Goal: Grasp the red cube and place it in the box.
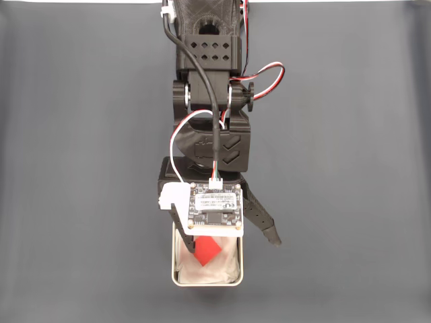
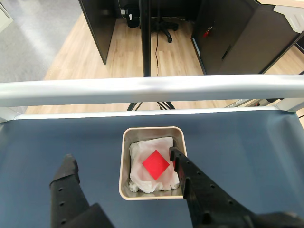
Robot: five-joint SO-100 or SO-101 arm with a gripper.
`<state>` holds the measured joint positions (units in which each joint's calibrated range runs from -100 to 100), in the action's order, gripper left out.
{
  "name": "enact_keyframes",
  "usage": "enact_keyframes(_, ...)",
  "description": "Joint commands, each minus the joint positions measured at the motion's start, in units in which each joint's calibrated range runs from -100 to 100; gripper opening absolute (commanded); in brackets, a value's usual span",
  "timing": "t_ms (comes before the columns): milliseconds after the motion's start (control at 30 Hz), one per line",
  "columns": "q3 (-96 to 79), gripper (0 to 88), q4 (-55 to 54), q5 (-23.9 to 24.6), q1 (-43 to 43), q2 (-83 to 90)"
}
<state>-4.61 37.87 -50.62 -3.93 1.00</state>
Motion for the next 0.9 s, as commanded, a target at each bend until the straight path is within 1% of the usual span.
enact_keyframes(0,0.2,43.9,-1.3,0.4,-0.2,1.9)
enact_keyframes(33,0.2,43.2,-1.3,0.5,-0.2,1.9)
enact_keyframes(100,0.2,39.1,-1.1,0.9,-0.1,2.3)
enact_keyframes(133,0.2,34.3,-1.0,1.1,0.0,2.6)
enact_keyframes(233,0.2,9.1,0.2,1.8,0.2,3.9)
enact_keyframes(267,0.6,1.6,2.1,1.6,0.4,4.5)
enact_keyframes(300,0.7,0.0,3.7,1.6,0.6,5.2)
enact_keyframes(467,-0.3,0.0,5.6,1.9,2.4,11.9)
enact_keyframes(567,-0.4,0.0,7.5,1.9,4.5,20.1)
enact_keyframes(633,-3.7,0.0,9.3,2.0,5.6,27.0)
enact_keyframes(733,-18.6,0.0,8.8,1.2,6.3,40.8)
enact_keyframes(867,-44.8,0.0,5.9,-0.2,5.6,58.9)
